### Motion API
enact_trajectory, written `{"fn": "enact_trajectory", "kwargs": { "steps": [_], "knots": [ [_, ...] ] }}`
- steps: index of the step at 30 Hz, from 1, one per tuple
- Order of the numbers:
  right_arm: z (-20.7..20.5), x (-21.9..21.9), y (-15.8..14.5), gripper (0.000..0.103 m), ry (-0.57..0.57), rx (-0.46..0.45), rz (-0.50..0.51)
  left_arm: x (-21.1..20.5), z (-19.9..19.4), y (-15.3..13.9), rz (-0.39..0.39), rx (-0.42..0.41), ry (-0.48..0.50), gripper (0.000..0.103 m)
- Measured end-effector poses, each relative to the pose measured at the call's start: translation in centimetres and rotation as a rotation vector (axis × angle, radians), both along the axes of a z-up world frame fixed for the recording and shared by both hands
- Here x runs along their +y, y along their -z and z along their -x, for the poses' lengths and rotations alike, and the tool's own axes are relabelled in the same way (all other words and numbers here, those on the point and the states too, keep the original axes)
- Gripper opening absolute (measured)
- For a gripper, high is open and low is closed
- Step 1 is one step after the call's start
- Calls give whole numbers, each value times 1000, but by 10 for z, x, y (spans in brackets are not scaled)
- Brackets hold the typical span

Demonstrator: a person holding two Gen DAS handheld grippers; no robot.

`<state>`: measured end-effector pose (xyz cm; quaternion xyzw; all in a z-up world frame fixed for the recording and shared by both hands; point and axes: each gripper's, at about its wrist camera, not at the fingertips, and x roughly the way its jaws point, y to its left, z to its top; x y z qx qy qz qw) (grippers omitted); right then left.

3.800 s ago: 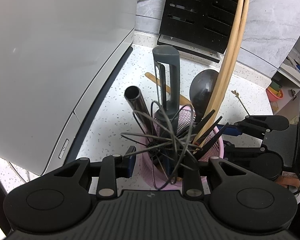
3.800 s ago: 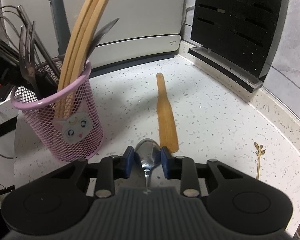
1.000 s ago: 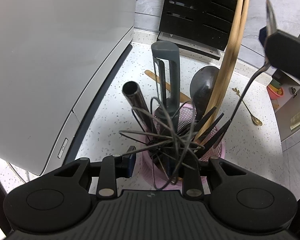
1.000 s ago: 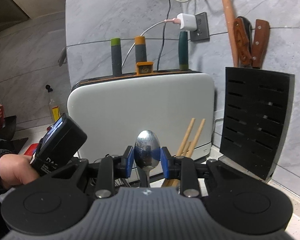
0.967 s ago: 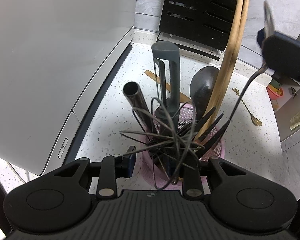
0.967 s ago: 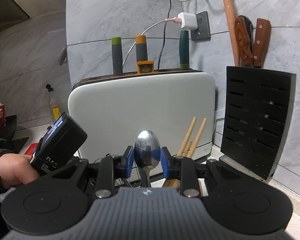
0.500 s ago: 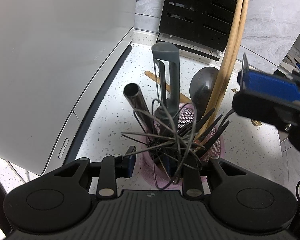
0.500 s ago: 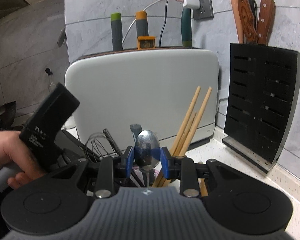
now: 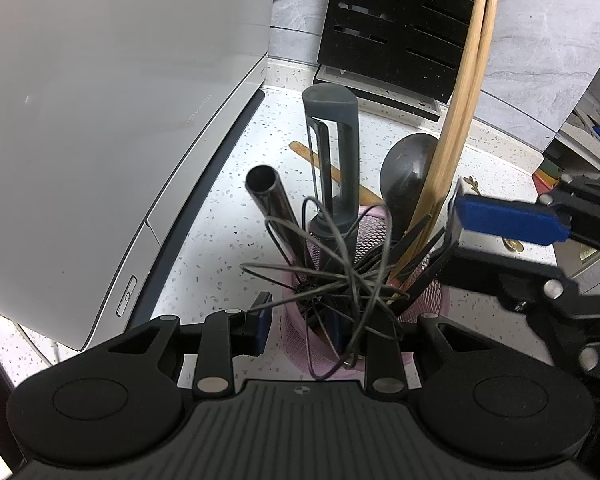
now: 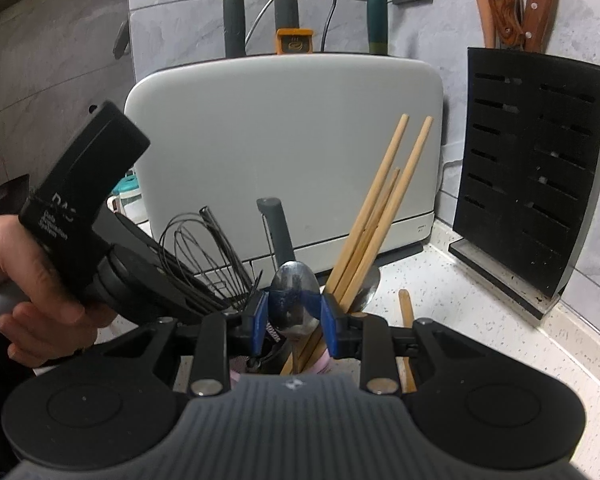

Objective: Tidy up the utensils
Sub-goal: 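Lower the metal spoon into the cup and open the right tool, then move the right tool down to the small gold spoon on the counter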

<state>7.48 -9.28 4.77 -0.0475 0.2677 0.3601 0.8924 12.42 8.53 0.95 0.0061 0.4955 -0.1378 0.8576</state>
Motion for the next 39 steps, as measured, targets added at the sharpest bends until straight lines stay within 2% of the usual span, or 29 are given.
{"fn": "enact_trajectory", "kwargs": {
  "steps": [8,17,22,29,39],
  "knots": [
    [0,7,10,27,-26,32,38,-1,0,0,1,0,0,33],
    [-2,8,13,28,-45,40,37,-1,0,1,0,0,0,33],
    [-8,1,18,38,-33,45,20,0,0,1,-2,1,2,33],
    [-17,-18,10,40,14,50,-33,-1,0,1,-1,1,2,33],
    [-36,-60,6,40,157,29,-15,-3,-1,2,-8,3,-1,33]
  ]
}}
